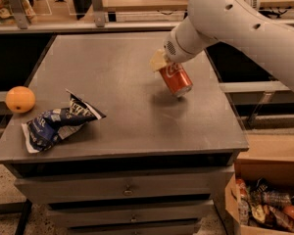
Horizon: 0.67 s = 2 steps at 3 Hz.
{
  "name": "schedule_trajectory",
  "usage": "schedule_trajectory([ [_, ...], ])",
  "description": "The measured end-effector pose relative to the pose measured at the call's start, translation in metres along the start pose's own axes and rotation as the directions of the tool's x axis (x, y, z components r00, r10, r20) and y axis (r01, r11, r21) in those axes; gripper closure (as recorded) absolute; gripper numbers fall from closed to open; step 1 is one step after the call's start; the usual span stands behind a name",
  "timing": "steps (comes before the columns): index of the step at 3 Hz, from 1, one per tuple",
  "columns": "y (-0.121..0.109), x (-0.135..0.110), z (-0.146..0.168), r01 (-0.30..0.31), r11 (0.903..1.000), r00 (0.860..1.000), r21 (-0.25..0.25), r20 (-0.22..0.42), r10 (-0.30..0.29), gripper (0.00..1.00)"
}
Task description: Place coke can upright
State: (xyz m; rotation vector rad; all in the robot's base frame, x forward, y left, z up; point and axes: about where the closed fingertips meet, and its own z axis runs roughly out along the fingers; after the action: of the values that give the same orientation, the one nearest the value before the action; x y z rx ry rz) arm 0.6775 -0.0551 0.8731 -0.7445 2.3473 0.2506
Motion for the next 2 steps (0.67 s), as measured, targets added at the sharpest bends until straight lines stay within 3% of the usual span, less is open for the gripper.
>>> schedule_trajectory([
  [2,0.0008,-0.0082,0.0001,0.005,0.9996,1.0,-0.026,0.02,-0.005,1.0],
])
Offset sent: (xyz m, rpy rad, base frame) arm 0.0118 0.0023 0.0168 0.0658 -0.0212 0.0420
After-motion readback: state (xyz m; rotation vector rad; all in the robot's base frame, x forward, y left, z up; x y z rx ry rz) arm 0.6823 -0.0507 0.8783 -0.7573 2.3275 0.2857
